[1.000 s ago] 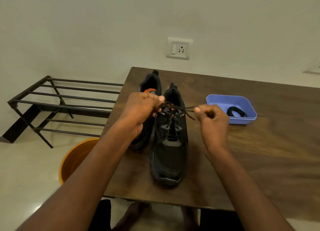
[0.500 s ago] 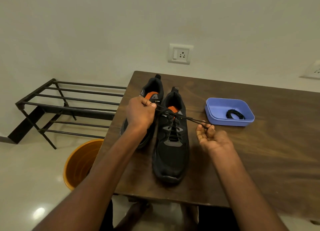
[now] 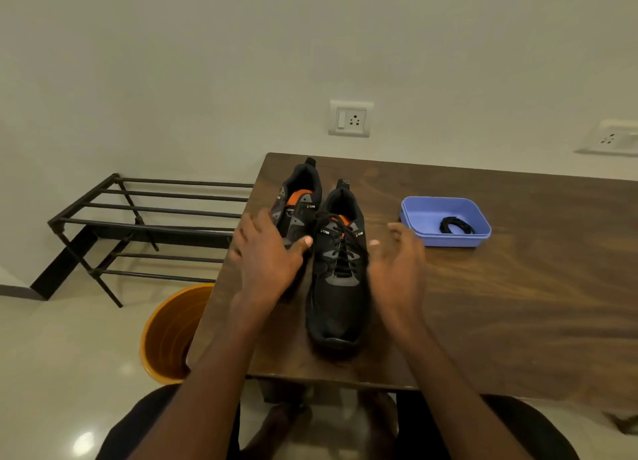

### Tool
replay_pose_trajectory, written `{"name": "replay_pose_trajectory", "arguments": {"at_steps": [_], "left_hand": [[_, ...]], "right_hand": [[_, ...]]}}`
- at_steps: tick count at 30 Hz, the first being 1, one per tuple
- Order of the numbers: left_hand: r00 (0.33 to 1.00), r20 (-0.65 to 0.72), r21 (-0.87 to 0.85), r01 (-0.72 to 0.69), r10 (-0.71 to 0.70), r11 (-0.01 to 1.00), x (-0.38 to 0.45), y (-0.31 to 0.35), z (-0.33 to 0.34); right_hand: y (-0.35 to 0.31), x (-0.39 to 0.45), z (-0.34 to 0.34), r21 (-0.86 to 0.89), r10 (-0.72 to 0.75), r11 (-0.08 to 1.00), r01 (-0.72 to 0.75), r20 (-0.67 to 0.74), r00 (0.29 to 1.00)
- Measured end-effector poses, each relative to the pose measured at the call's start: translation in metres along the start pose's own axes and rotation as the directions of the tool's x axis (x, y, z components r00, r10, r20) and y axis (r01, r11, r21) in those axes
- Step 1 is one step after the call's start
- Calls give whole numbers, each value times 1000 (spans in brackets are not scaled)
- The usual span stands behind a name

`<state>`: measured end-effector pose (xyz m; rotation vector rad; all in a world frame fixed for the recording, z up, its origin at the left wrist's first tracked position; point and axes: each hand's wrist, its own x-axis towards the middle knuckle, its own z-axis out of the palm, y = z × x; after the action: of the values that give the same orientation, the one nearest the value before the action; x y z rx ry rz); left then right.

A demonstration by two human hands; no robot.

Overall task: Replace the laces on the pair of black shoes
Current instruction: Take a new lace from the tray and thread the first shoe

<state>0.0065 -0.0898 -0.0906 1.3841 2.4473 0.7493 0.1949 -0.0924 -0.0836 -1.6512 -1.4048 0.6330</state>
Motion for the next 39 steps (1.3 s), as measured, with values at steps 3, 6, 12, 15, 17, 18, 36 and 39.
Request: {"name": "replay_pose_trajectory", "arguments": {"at_steps": [3, 6, 12, 15, 17, 18, 36, 39], "left_hand": [[989, 133, 78, 56, -66, 995, -12, -9, 5], [992, 111, 124, 46, -60, 991, -24, -10, 3], [998, 48, 146, 24, -31, 989, -59, -13, 8], [999, 43, 111, 6, -11, 994, -58, -14, 9], [998, 63, 81, 2, -7, 997, -56, -12, 9], [997, 76, 57, 13, -17, 998, -56, -11, 9], [720, 95, 22, -692, 687, 722, -22, 132, 65], [633, 216, -8, -760, 743, 650, -2, 166, 94]], "right_hand": [[-1, -32, 15, -224, -151, 952, 211, 258, 954], [7, -42, 30, -265, -113, 943, 201, 313, 943], [11, -2, 39, -248, -89, 956, 157, 266, 960], [14, 2, 40, -257, -107, 949, 182, 279, 954], [17, 3, 39, -264, -121, 945, 194, 271, 955], [19, 4, 39, -269, -122, 943, 198, 274, 954], [55, 141, -81, -207, 44, 975, -79, -169, 985], [67, 178, -93, -445, -2, 895, -11, -28, 1000]]}}
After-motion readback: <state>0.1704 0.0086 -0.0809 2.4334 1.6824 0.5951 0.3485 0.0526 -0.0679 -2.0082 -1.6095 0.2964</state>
